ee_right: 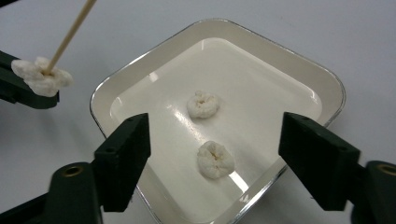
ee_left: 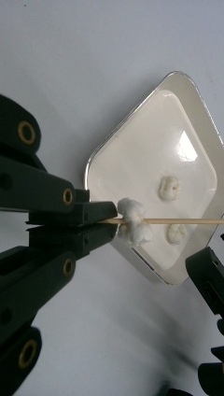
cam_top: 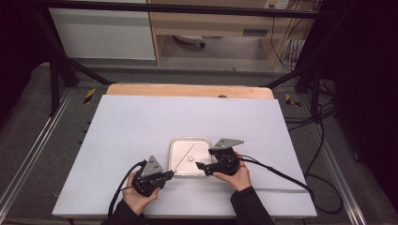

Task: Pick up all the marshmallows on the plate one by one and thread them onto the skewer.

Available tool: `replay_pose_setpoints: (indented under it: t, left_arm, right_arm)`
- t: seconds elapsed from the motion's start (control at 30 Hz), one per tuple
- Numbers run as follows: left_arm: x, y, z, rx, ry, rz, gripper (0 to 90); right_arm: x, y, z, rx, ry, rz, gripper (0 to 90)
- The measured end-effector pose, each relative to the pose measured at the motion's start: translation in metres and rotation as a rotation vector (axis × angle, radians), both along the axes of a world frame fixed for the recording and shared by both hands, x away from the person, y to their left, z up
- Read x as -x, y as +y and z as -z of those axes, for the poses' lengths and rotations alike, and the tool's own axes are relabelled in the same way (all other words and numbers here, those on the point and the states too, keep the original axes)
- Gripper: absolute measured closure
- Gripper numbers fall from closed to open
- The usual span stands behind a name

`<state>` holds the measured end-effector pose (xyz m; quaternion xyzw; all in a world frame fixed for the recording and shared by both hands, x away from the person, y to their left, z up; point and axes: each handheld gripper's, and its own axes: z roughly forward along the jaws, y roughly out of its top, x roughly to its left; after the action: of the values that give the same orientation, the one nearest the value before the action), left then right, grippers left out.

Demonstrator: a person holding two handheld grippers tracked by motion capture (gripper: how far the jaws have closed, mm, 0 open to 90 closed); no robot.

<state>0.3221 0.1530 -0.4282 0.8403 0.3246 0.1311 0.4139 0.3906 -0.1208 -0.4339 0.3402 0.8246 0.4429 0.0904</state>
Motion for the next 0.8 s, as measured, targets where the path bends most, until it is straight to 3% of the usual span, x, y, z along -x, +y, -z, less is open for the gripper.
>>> replay_pose_setpoints:
  t: [0.07,0.27,0.63,0.8]
  left_arm:
    - [0.000,0.000,0.000,-0.006,-0.002,0.001,88.8]
    - [0.000,-0.001,0.001,-0.008,0.000,0.003,88.7]
    - [0.000,-0.001,0.001,-0.010,-0.002,0.007,88.7]
    - [0.000,-0.001,0.001,-0.011,-0.004,0.008,88.7]
  right_arm:
    - [0.000,0.002,0.004,0.025,-0.019,-0.021,35.2]
    - [-0.002,0.004,0.011,0.069,-0.045,-0.048,49.0]
    - [-0.005,0.008,0.022,0.114,-0.049,-0.076,61.0]
    - [-0.003,0.008,0.022,0.131,-0.074,-0.073,68.0]
